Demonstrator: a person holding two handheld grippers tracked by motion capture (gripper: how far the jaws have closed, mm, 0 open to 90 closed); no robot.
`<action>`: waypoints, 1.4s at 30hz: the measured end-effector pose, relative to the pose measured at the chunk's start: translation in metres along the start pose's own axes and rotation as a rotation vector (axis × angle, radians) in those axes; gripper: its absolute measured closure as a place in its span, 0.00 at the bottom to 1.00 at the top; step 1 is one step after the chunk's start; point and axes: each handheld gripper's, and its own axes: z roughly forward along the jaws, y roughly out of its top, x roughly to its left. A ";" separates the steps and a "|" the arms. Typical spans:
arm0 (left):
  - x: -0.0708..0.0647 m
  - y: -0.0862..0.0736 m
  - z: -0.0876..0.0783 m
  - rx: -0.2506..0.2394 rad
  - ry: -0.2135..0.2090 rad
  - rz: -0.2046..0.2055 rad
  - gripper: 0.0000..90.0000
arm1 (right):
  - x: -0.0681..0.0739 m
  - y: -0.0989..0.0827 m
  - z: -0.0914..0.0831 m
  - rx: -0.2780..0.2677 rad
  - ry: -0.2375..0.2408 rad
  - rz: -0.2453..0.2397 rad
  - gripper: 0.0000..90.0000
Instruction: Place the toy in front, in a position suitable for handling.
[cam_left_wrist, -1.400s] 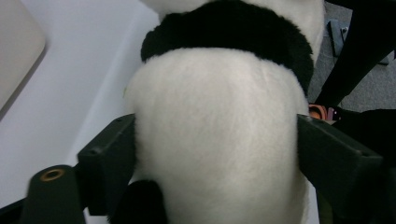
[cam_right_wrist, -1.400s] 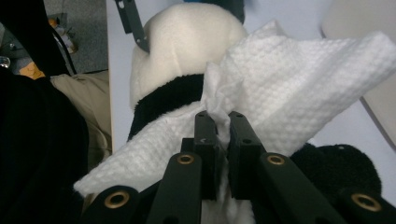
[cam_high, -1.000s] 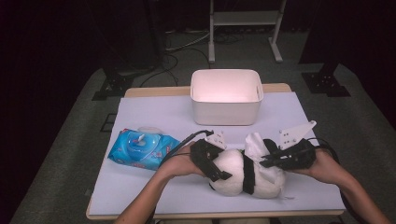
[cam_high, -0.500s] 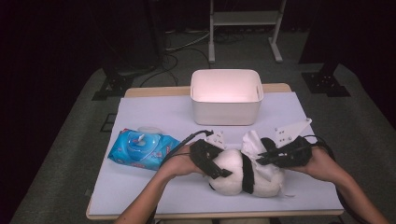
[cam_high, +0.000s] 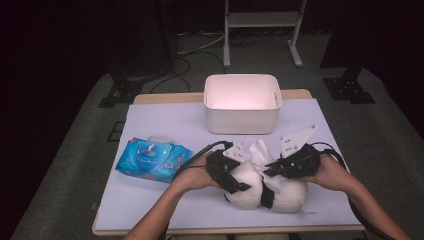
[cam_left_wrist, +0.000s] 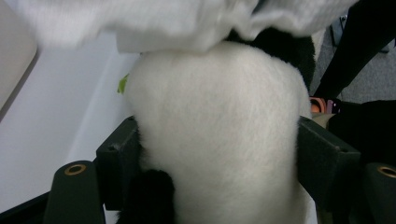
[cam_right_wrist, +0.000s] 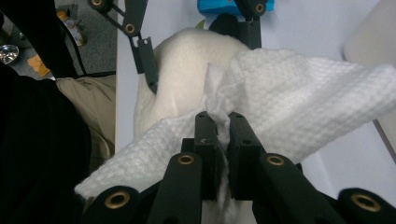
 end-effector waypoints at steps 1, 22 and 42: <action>0.000 0.000 0.000 0.014 0.003 0.011 0.28 | 0.000 0.002 0.003 0.003 0.004 0.002 0.92; 0.000 -0.012 -0.003 -0.037 -0.034 -0.039 0.27 | 0.005 -0.031 -0.033 -0.027 -0.029 0.058 0.92; 0.008 -0.015 -0.004 -0.007 -0.079 -0.124 0.11 | 0.010 -0.058 -0.047 -0.051 -0.042 0.104 0.92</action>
